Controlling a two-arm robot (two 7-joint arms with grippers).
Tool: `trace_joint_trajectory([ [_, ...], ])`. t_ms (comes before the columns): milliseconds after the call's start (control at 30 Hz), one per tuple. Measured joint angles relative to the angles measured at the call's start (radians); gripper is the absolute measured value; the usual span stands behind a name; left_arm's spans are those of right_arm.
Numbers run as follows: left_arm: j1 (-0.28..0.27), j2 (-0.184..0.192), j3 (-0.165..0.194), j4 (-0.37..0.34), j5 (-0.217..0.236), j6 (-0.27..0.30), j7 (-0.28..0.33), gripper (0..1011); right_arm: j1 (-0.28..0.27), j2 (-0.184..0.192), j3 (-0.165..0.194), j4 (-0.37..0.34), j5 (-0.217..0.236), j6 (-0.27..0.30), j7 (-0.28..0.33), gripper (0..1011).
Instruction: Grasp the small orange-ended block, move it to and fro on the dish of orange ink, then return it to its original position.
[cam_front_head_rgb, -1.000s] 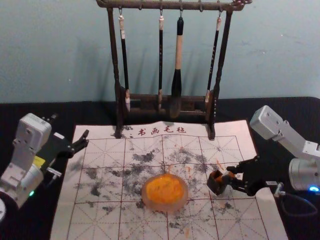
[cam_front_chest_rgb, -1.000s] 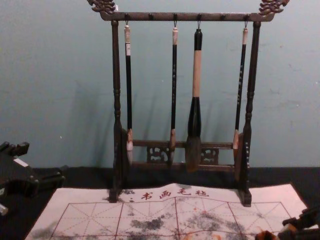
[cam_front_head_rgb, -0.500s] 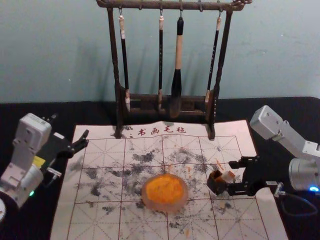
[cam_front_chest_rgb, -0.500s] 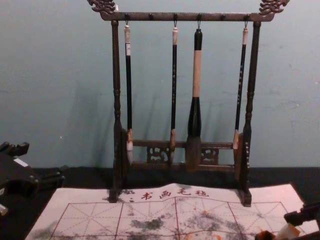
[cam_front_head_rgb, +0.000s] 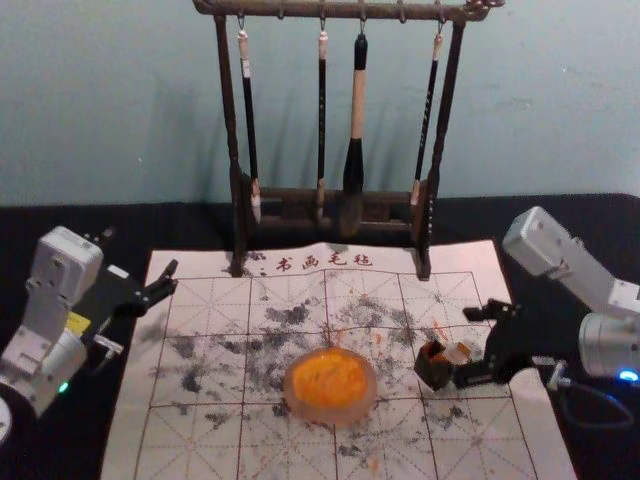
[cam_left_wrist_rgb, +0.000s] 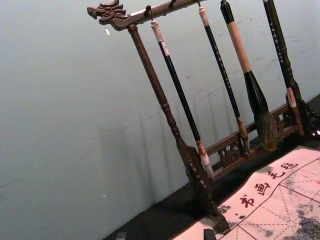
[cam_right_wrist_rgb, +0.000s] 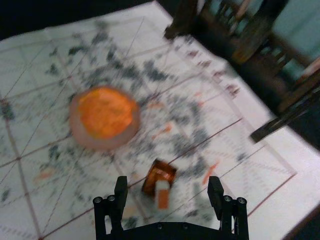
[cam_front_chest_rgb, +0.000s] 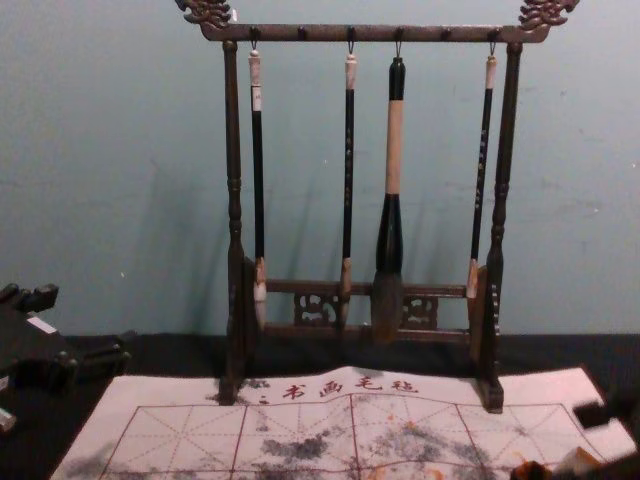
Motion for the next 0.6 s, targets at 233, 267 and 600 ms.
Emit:
trace_joint_trajectory([
  [233, 0.000, 0.000, 0.000, 0.000, 0.000, 0.000, 0.000, 1001, -0.073, -0.004, 0.092, -0.057, 0.030, -0.099, -0.088, 1003],
  [267, 0.000, 0.000, 0.000, 0.000, 0.000, 0.000, 0.000, 1002, -0.098, -0.009, 0.121, -0.073, 0.035, -0.124, -0.125, 1003],
  [600, 0.000, 0.000, 0.000, 0.000, 0.000, 0.000, 0.000, 1001, -0.268, -0.090, 0.242, -0.125, -0.109, -0.270, -0.511, 1003],
])
